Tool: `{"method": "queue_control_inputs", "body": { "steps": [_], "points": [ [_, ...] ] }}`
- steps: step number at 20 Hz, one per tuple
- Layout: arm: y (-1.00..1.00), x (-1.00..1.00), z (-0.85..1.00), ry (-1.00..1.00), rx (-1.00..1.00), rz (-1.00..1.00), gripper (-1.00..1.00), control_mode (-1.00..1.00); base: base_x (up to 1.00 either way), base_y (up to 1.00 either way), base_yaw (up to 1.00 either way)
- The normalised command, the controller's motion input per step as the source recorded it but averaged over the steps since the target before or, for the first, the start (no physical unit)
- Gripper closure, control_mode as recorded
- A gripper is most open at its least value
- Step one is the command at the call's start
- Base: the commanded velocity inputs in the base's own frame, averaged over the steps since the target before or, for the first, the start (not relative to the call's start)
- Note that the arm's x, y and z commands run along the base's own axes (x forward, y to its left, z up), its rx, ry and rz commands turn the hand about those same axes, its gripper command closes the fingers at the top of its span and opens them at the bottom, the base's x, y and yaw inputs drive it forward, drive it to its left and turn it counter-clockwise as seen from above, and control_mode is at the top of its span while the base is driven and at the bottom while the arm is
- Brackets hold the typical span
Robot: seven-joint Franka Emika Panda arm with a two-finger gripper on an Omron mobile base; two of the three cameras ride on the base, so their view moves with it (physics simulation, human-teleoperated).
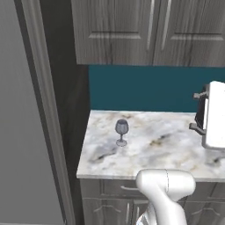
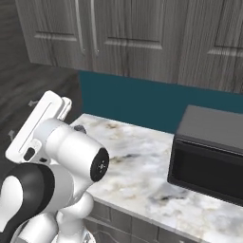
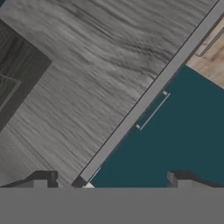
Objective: Retrieve the wine glasses from the counter and place one next to each plate.
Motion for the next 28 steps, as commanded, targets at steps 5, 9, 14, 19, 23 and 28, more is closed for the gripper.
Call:
{"method": "queue_control_inputs", "body": {
  "steps": [5,9,14,19,23,28],
  "points": [
    [0.0,0.0,0.0,0.0,0.0,0.0,-1.0,1.0,0.15,0.0,0.26],
    [0.01,0.26,-0.37,0.26,0.0,0.03,-1.0,-1.0,0.1,0.0,0.04],
    [0.08,0.28,-0.7,0.35,-0.03,0.0,-1.0,-1.0,0.0,0.0,0.0],
    [0.0,0.21,-0.76,0.16,0.0,0.0,-1.0,-1.0,0.0,0.0,0.0],
    [-0.06,0.27,-0.66,0.05,0.11,0.0,-1.0,-1.0,0.0,0.0,0.0],
    [-0.05,0.45,-0.74,0.03,0.36,0.0,-1.0,-1.0,0.0,0.0,0.0]
  ]
}}
